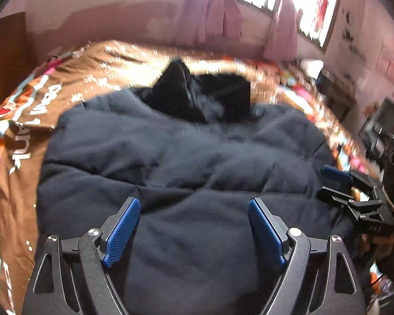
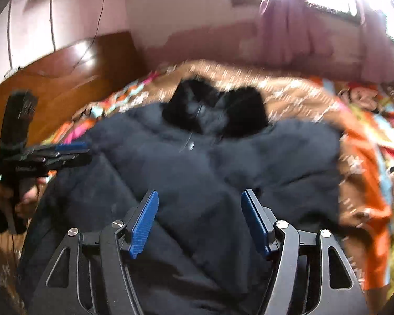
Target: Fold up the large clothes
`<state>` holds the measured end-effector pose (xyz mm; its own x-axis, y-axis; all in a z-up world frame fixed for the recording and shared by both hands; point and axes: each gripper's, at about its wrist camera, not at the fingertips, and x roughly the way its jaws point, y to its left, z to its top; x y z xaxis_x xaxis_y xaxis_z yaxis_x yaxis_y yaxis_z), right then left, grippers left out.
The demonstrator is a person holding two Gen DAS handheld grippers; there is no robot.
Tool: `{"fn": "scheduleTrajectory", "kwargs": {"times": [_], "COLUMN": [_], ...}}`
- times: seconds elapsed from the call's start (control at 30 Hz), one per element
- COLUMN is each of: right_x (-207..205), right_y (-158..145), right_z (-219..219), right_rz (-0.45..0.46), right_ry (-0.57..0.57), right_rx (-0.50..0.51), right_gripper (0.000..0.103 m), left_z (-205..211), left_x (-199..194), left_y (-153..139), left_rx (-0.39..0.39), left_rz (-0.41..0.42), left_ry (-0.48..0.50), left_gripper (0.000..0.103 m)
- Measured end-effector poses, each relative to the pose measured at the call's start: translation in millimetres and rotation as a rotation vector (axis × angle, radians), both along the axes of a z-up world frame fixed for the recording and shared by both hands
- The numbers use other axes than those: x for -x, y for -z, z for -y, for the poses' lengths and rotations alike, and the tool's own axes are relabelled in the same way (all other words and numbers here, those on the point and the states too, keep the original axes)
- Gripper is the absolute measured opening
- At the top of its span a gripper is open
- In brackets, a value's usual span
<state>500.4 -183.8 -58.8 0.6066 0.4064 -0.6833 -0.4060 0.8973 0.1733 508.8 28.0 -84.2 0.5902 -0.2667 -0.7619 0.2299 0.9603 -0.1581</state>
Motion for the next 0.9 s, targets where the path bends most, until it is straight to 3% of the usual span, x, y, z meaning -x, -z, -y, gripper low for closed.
{"fn": "scheduleTrajectory", "kwargs": {"times": [0.1, 0.27, 0.4, 0.53, 0.73, 0.9], "right_x": [-1.5, -5.2, -9.7, -6.9, -2.4, -8.6], "right_y": [19.5, 26.7, 35.1, 42.3, 42.0, 30.7], "right_z": [-5.0, -9.6, -19.3, -24.1, -21.8, -13.6], "right_rz": [-0.104, -0.201, -0.218, -0.176, -0.149, -0.206], "right_ry": [-0.028, -0.061, -0.068, -0.071, -0.085, -0.124], "right_rx": [0.054, 0.118, 0.168, 0.192, 0.184, 0.162], "right_gripper": [0.06, 0.06, 0.061, 0.061, 0.061, 0.061], "left_z": [7.8, 15.1, 22.2, 25.7, 22.6, 22.1], "left_x": [0.5, -2.0, -8.2, -8.9, -6.4, -16.0], "left_y": [11.7, 18.5, 30.0, 40.3, 36.8, 24.8], "left_rx": [-0.07, -0.14, -0.203, -0.238, -0.217, -0.205], "left_rz": [-0.062, -0.175, -0.219, -0.196, -0.183, -0.251], "left_ry": [0.037, 0.058, 0.066, 0.074, 0.098, 0.153], "left_gripper": [0.083, 0.083, 0.083, 0.084, 0.088, 0.091]}}
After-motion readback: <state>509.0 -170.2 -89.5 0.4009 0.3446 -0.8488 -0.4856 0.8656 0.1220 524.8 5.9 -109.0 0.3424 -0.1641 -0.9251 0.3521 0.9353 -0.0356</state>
